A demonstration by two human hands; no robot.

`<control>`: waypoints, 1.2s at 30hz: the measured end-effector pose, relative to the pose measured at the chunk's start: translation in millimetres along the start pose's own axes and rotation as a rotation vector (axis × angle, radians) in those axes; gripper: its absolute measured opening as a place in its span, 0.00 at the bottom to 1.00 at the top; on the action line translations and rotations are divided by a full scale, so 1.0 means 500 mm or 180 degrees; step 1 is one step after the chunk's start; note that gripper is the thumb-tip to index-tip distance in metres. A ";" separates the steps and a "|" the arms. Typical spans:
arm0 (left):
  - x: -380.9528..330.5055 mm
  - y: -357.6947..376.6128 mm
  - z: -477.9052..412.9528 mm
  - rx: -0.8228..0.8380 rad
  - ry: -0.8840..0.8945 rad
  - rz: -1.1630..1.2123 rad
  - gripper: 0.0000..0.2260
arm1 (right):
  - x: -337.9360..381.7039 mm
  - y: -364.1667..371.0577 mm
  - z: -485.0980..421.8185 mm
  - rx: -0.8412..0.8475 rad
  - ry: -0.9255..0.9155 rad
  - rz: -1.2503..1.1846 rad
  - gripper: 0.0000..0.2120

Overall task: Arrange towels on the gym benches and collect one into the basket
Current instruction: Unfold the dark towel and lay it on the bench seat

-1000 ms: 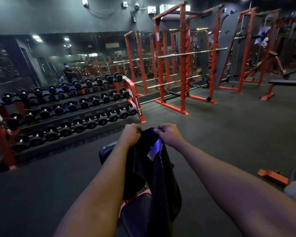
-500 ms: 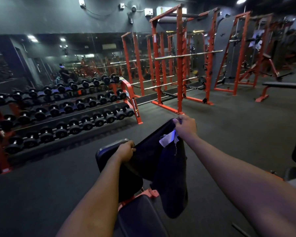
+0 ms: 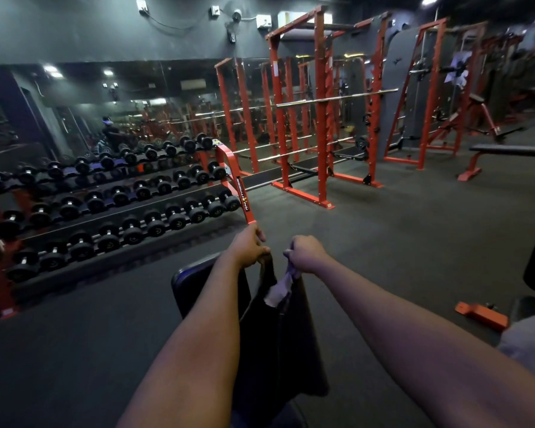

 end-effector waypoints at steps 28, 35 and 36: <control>-0.047 -0.159 0.027 -0.0089 0.0413 -0.0502 0.07 | 0.061 0.059 -0.020 -0.0181 -0.0794 -0.1011 0.04; -0.037 -0.379 0.151 -0.3426 0.0175 0.0282 0.06 | -0.057 0.148 -0.025 -0.0027 -0.0096 -0.0623 0.09; -0.020 -0.382 0.151 -0.3449 0.0039 0.0166 0.05 | -0.056 0.134 -0.025 -0.0162 -0.0106 -0.0735 0.08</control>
Point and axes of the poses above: each hand's wrist, its own z-axis away from the middle knuckle, its own y-axis out of the palm, x = y × z, the point moved 10 cm from there along -z, towards the middle knuckle, and after that the axes turned 7 degrees about y, right-handed, at the moved point
